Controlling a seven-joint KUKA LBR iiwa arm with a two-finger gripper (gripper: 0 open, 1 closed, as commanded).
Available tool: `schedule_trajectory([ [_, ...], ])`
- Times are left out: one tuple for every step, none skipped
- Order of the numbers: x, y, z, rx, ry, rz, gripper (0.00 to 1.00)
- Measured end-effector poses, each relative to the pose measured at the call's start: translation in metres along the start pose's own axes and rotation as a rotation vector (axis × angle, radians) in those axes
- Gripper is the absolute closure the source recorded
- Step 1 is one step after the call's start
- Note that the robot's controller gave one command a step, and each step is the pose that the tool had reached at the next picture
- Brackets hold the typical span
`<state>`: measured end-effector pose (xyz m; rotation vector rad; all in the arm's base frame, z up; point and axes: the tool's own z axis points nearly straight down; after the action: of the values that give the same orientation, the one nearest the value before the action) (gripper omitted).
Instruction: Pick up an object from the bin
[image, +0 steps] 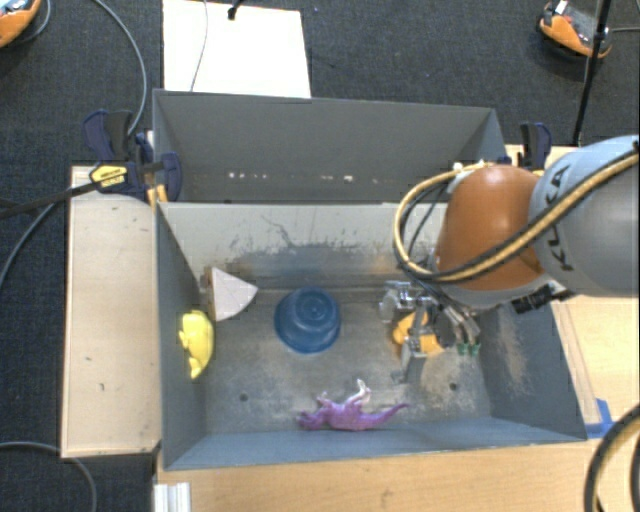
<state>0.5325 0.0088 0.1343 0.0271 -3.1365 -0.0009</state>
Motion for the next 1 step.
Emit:
schedule_trajectory([
  [-0.0016, 0.0, -0.0046, 0.0, -0.008, 0.0, 0.0],
])
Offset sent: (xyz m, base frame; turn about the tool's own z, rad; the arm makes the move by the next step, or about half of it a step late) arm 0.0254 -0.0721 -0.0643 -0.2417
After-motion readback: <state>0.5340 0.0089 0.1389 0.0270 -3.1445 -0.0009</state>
